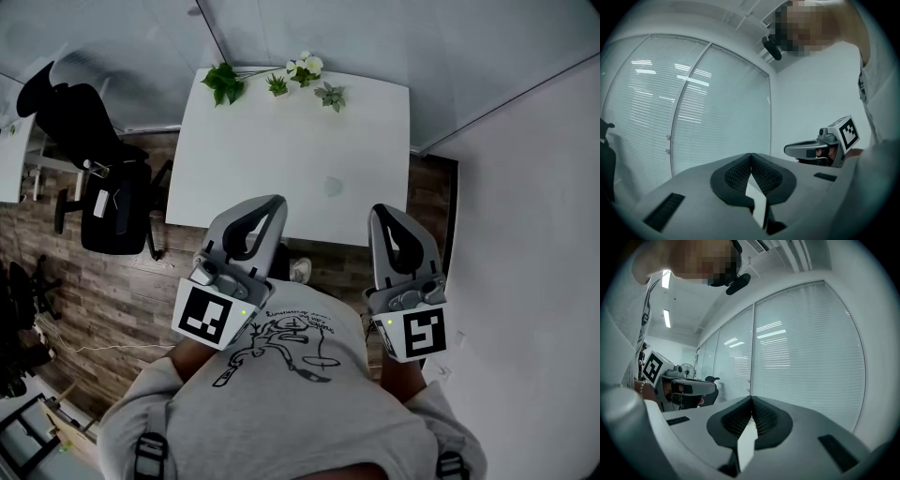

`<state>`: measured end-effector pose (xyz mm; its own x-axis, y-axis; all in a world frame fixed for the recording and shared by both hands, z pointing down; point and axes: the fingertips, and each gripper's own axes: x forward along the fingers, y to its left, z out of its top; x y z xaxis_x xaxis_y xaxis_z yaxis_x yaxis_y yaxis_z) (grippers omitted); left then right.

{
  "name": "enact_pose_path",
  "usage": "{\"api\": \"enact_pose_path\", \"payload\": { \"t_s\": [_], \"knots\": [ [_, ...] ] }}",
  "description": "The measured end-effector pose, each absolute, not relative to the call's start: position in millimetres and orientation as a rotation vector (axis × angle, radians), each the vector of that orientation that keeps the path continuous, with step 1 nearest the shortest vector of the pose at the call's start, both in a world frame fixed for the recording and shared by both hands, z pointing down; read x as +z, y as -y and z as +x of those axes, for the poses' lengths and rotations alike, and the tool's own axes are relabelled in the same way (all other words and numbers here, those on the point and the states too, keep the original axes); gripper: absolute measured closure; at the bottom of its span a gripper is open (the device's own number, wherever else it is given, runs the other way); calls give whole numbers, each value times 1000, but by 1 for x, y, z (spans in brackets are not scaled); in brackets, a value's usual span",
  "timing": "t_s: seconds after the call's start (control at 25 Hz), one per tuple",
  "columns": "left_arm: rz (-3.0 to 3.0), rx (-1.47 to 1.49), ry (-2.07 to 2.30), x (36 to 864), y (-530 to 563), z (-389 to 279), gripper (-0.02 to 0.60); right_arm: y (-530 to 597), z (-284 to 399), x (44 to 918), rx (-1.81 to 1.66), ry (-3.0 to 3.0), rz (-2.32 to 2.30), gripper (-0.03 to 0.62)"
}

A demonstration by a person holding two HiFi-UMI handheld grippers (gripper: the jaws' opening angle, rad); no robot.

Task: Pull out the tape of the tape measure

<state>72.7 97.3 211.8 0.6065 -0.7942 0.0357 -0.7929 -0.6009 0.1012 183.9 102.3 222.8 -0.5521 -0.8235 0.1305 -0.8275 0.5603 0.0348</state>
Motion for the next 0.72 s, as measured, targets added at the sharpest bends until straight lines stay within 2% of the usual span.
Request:
{"api": "enact_pose_path", "payload": {
  "t_s": [0.72],
  "knots": [
    [2706,-94,1280,214,19,10,560,15,106,205,45,2655,1473,585]
  ]
}}
